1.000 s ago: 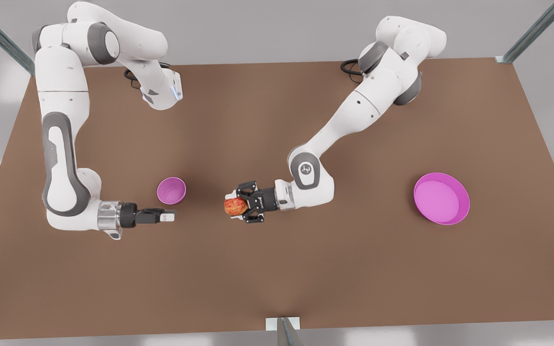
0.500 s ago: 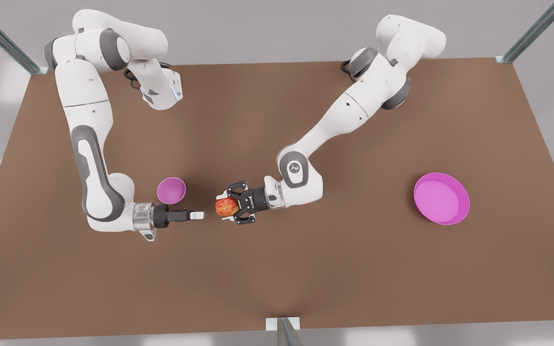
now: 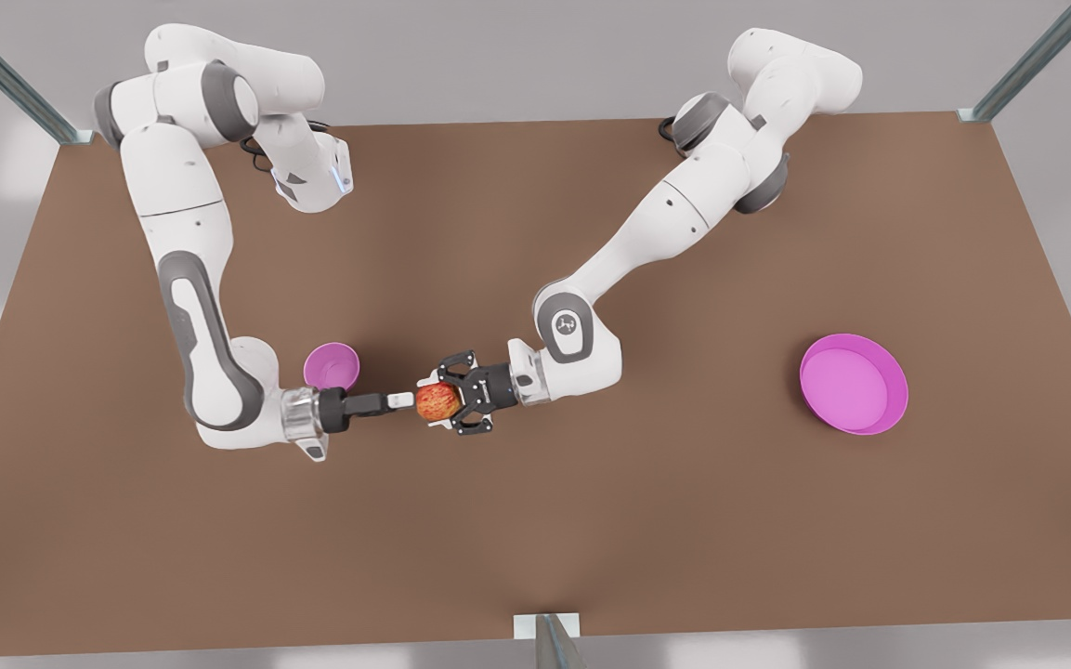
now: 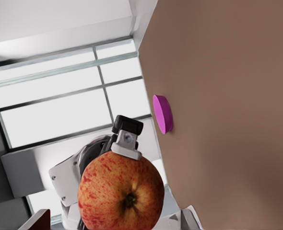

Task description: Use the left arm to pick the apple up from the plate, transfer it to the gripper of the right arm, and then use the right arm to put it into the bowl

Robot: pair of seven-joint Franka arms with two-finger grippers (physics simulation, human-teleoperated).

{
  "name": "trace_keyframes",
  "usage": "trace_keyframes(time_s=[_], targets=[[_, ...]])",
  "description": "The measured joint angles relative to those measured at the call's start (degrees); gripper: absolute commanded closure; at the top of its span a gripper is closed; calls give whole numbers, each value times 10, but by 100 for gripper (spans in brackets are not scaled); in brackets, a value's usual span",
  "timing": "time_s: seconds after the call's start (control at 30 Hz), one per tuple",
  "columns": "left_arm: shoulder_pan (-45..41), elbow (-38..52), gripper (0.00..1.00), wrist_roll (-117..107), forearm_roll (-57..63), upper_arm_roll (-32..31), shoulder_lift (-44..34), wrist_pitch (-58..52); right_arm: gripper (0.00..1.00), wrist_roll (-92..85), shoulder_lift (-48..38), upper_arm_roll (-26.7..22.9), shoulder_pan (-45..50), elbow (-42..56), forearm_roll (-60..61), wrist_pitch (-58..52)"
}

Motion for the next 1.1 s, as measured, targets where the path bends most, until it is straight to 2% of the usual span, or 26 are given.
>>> trace_keyframes(time_s=[0.37, 0.6, 1.0, 1.1], targets=[[0, 0, 21, 11, 0, 0, 0, 1, 0, -31, 8, 2, 30, 2, 17, 27], [0, 0, 21, 15, 0, 0, 0, 1, 0, -47, 5, 38, 1, -6, 19, 24], [0, 0, 20, 19, 0, 1, 0, 2, 0, -74, 15, 41, 11, 0, 34, 42], [1, 0, 20, 20, 0, 1, 0, 2, 17, -79, 16, 41, 11, 0, 35, 48]])
